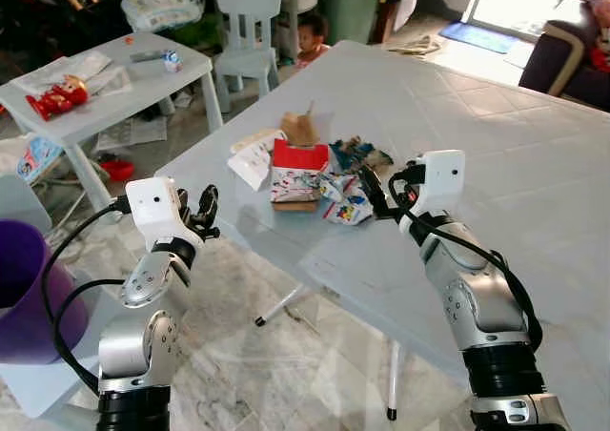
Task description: Picking trash to rubbish bin
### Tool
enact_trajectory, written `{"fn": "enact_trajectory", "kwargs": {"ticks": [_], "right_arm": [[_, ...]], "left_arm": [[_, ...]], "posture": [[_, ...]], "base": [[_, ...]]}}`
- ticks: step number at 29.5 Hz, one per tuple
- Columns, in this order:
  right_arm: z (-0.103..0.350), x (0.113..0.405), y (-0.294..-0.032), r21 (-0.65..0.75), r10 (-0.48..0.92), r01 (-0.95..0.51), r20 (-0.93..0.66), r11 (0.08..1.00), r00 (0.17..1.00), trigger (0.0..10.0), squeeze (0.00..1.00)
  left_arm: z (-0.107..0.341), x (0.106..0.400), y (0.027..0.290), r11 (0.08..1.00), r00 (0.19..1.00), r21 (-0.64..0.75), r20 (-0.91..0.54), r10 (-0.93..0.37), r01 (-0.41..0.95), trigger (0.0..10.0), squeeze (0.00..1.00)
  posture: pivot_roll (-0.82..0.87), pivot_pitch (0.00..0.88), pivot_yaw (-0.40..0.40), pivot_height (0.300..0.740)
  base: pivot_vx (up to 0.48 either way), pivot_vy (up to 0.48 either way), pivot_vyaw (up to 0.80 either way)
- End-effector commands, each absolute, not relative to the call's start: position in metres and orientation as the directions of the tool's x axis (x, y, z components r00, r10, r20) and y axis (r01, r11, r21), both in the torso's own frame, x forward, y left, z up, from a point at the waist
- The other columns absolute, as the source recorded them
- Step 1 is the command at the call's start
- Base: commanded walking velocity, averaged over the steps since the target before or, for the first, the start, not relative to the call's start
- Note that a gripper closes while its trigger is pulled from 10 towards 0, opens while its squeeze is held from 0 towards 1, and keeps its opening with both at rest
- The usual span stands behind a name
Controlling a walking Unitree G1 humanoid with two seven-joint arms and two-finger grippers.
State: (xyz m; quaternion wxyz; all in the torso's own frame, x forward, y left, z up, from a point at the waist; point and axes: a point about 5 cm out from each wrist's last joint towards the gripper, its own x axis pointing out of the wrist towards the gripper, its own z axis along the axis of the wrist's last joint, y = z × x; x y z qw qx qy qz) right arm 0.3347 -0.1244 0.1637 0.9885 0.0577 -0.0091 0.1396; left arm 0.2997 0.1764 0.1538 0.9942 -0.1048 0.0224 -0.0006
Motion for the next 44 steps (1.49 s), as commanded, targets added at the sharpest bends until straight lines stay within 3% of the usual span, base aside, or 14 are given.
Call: {"fn": "enact_trajectory", "kwargs": {"ticks": [1, 31, 44], "right_arm": [[0.160, 0.334, -0.125, 0.111, 0.281, -0.280, 0.013, 0.953, 0.960, 10.0, 0.00], [0.141, 0.329, -0.114, 0.139, 0.385, -0.370, -0.104, 0.919, 0.917, 10.0, 0.00], [0.156, 0.331, -0.116, 0.150, 0.365, -0.360, -0.002, 0.921, 0.931, 10.0, 0.00]], "left_arm": [[0.151, 0.301, 0.176, 0.981, 0.998, -0.193, -0.061, -0.006, -0.006, 10.0, 0.00], [0.144, 0.301, 0.174, 0.984, 0.993, -0.178, -0.114, -0.040, 0.019, 10.0, 0.00], [0.157, 0.301, 0.180, 0.979, 0.999, -0.201, -0.041, -0.033, 0.024, 10.0, 0.00]], "posture": [[0.09, 0.096, -0.062, 0.740], [0.10, 0.109, -0.060, 0.740], [0.10, 0.111, -0.060, 0.740]], "base": [[0.000, 0.000, 0.00], [0.000, 0.000, 0.00], [0.104, 0.000, 0.00]]}}
